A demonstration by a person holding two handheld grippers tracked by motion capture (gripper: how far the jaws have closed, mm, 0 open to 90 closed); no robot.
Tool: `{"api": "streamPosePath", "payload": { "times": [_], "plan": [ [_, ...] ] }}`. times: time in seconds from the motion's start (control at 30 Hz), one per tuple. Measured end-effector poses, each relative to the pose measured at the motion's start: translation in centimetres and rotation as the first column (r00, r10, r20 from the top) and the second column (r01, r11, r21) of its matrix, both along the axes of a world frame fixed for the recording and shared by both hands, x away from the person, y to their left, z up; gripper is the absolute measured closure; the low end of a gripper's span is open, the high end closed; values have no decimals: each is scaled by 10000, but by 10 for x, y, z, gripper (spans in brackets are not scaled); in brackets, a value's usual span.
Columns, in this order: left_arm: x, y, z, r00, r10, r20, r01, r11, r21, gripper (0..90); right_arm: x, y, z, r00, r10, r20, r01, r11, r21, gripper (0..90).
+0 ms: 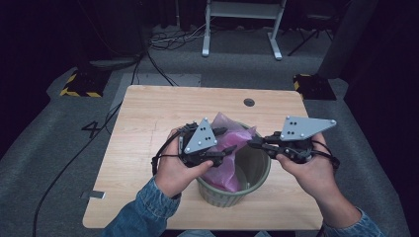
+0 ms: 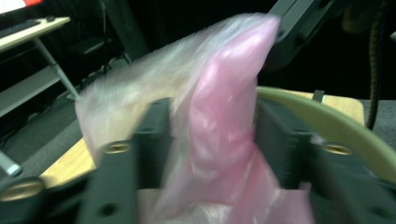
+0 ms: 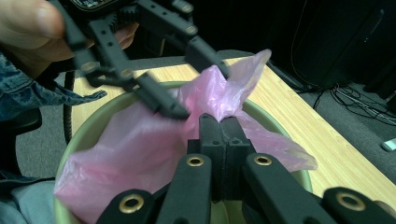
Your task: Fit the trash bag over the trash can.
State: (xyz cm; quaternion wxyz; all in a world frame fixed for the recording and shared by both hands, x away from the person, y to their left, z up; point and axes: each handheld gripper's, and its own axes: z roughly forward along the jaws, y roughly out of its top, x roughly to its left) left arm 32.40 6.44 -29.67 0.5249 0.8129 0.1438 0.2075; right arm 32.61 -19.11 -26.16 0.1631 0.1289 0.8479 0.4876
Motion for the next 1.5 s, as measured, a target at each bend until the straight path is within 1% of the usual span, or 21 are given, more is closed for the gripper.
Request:
{"api": "streamPosePath", "payload": {
  "times": [0.07,0.1,0.13,0.17,0.2,0.23,0.27,0.3,0.37,0.4,0.43,0.53,0.6,0.7,0.73,0.9,1.0,1.13,1.33,1.43,1.5],
  "plan": [
    [-3,-4,2,9996,-219,153,218,9997,103,430,0,3,-1,10000,88,-43,-88,10000,-35,900],
    [-5,-6,2,9993,-240,277,232,9992,313,459,0,5,-1,9998,176,-62,-176,9998,-24,900],
    [-5,-6,3,9988,-173,466,149,9986,505,566,-1,7,-1,9995,302,-83,-302,9995,-9,900],
    [-6,-6,3,9983,-55,576,22,9983,581,623,-2,9,-1,9991,403,-96,-403,9992,11,900],
    [-6,-5,3,9980,62,637,-101,9980,625,672,-3,10,-1,9989,452,-98,-452,9990,6,900],
    [-5,-4,3,9982,49,596,-81,9985,545,703,-4,12,-1,9986,518,-87,-518,9987,-24,900],
    [-4,-3,3,9984,1,562,-29,9988,494,770,-5,12,-1,9983,564,-111,-565,9984,-56,900],
    [-4,-2,2,9980,-77,624,48,9989,460,804,-5,13,-2,9983,573,-131,-574,9983,-79,900],
    [-5,0,2,9948,-10,1022,-56,9979,642,866,-4,13,-3,9974,671,-245,-672,9977,-15,853],
    [-5,1,2,9932,-31,1162,-48,9977,675,873,-4,12,-3,9969,701,-347,-698,9975,95,787],
    [-5,2,2,9925,-130,1218,57,9982,600,876,-3,11,-3,9971,683,-327,-678,9976,167,749],
    [-5,4,2,9916,-286,1259,218,9983,547,880,-1,3,2,9988,474,-122,-469,9983,351,706],
    [-5,5,2,9912,-411,1261,349,9981,512,881,2,-2,6,9994,333,-47,-330,9981,526,706],
    [-5,4,2,9910,-460,1257,382,9972,637,881,4,-8,10,9999,144,64,-149,9971,749,706],
    [-5,3,1,9909,-441,1270,359,9971,665,881,4,-10,11,9999,166,-9,-165,9954,942,708],
    [-5,0,0,9897,-461,1353,351,9960,825,880,2,-9,14,9993,204,-314,-160,9907,1354,749],
    [-6,-1,0,9899,-384,1365,266,9958,871,881,2,-4,13,9969,346,-704,-222,9853,1696,772],
    [-6,-1,0,9895,-407,1385,284,9955,899,881,3,1,11,9942,249,-1045,-59,9839,1786,773],
    [-6,-1,-1,9899,-378,1365,253,9954,920,881,4,4,11,9915,293,-1270,-20,9777,2098,762],
    [-6,-1,-1,9895,-383,1394,255,9954,920,881,6,7,8,9905,149,-1366,108,9826,1854,758],
    [-6,-1,-1,9895,-372,1399,244,9955,916,881,7,8,7,9896,140,-1430,125,9830,1831,747]
  ]
}}
